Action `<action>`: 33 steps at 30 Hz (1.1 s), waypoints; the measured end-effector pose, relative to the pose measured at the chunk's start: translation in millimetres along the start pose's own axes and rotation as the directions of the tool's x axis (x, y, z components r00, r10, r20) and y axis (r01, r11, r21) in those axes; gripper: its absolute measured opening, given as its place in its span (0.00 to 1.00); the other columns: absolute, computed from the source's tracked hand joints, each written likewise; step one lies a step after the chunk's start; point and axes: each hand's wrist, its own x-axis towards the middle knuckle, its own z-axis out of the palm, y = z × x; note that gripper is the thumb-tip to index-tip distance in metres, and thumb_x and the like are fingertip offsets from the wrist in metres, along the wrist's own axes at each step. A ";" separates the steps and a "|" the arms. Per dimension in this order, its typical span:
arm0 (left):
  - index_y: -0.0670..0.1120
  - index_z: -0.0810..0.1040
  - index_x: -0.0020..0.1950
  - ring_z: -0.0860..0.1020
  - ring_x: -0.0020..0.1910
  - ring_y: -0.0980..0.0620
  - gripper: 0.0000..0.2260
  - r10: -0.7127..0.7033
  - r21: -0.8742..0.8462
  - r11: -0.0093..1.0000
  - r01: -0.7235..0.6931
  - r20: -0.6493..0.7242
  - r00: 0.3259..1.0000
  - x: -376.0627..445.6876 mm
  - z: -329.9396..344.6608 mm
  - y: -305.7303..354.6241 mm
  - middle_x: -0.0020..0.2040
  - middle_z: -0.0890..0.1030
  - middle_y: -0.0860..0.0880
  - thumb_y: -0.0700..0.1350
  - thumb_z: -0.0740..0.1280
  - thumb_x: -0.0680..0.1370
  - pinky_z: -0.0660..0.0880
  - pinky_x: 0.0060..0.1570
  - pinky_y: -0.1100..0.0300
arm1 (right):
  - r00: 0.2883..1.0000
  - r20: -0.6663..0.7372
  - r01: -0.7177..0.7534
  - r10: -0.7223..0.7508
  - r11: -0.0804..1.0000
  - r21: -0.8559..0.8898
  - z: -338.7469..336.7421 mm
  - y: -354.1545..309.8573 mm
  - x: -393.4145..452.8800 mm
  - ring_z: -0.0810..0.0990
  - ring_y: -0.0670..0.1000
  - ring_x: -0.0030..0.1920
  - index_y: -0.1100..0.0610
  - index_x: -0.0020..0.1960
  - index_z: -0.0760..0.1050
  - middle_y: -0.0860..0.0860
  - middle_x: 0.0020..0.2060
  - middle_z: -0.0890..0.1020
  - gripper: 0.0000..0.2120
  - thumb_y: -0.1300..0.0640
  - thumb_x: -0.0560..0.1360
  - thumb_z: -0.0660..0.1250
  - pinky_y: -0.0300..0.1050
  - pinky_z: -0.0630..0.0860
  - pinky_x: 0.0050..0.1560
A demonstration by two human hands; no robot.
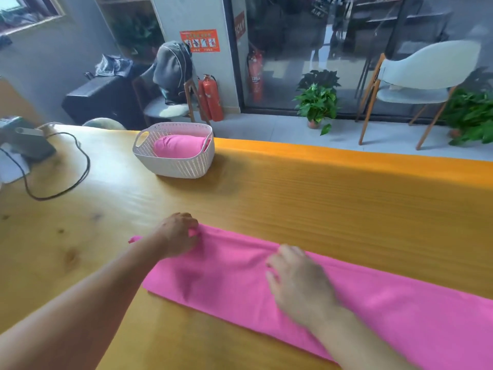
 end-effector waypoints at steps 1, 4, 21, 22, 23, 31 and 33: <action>0.44 0.83 0.49 0.75 0.54 0.48 0.09 0.016 -0.049 0.999 -0.018 -0.027 1.000 1.6 -0.9 -7.6 0.49 0.77 0.49 0.47 0.66 0.76 0.68 0.55 0.61 | 1.000 0.011 0.025 -0.025 1.000 -0.005 15.9 -22.4 12.2 0.79 0.50 0.41 0.49 0.40 0.77 0.47 0.39 0.76 0.06 0.48 0.70 0.63 0.45 0.80 0.38; 0.45 0.81 0.47 0.75 0.50 0.50 0.04 0.054 -0.154 0.986 -0.068 -0.094 0.994 4.5 -2.8 -22.7 0.47 0.76 0.52 0.44 0.68 0.77 0.71 0.53 0.59 | 1.000 0.018 0.026 -0.025 0.998 -0.053 46.4 -58.6 35.7 0.78 0.50 0.41 0.49 0.42 0.77 0.48 0.40 0.76 0.06 0.48 0.69 0.70 0.45 0.79 0.40; 0.49 0.72 0.67 0.73 0.58 0.45 0.18 -0.144 -0.156 0.985 0.074 -0.502 0.853 18.5 26.3 -18.0 0.63 0.74 0.48 0.52 0.65 0.79 0.64 0.59 0.52 | 0.978 0.017 -0.204 0.207 0.973 -0.104 60.9 -71.2 39.7 0.77 0.54 0.63 0.53 0.65 0.79 0.50 0.62 0.79 0.22 0.48 0.78 0.56 0.52 0.69 0.67; 0.47 0.72 0.69 0.72 0.61 0.45 0.19 -0.061 -0.130 0.991 -0.016 -0.567 0.821 12.4 28.8 -11.3 0.65 0.74 0.46 0.50 0.66 0.79 0.62 0.63 0.52 | 0.977 0.024 -0.209 0.212 0.974 -0.089 64.1 -76.7 43.5 0.76 0.53 0.66 0.54 0.67 0.77 0.51 0.65 0.78 0.22 0.49 0.78 0.55 0.50 0.64 0.69; 0.46 0.72 0.70 0.72 0.64 0.45 0.19 0.038 -0.102 0.987 -0.121 -0.592 0.805 4.5 33.8 -4.7 0.66 0.73 0.45 0.48 0.65 0.80 0.60 0.67 0.51 | 0.977 0.036 -0.206 0.209 0.976 -0.068 67.4 -82.5 47.4 0.73 0.53 0.69 0.55 0.69 0.76 0.51 0.68 0.77 0.23 0.49 0.79 0.55 0.49 0.61 0.71; 0.49 0.43 0.80 0.36 0.77 0.54 0.36 0.152 0.033 0.988 -0.149 -0.224 0.963 -15.5 70.0 -9.1 0.79 0.40 0.52 0.70 0.39 0.78 0.33 0.74 0.54 | 0.932 0.190 -0.278 0.310 0.944 -0.178 64.5 -54.3 51.5 0.40 0.44 0.78 0.52 0.80 0.46 0.45 0.79 0.46 0.37 0.32 0.78 0.32 0.45 0.36 0.76; 0.50 0.38 0.79 0.31 0.75 0.55 0.36 0.146 0.021 0.989 -0.145 -0.224 0.964 -16.2 66.5 -5.8 0.78 0.35 0.53 0.70 0.37 0.78 0.29 0.72 0.55 | 0.910 0.157 -0.346 0.384 0.911 -0.225 62.1 -44.0 52.6 0.38 0.45 0.78 0.54 0.79 0.43 0.47 0.80 0.45 0.38 0.33 0.76 0.30 0.45 0.33 0.75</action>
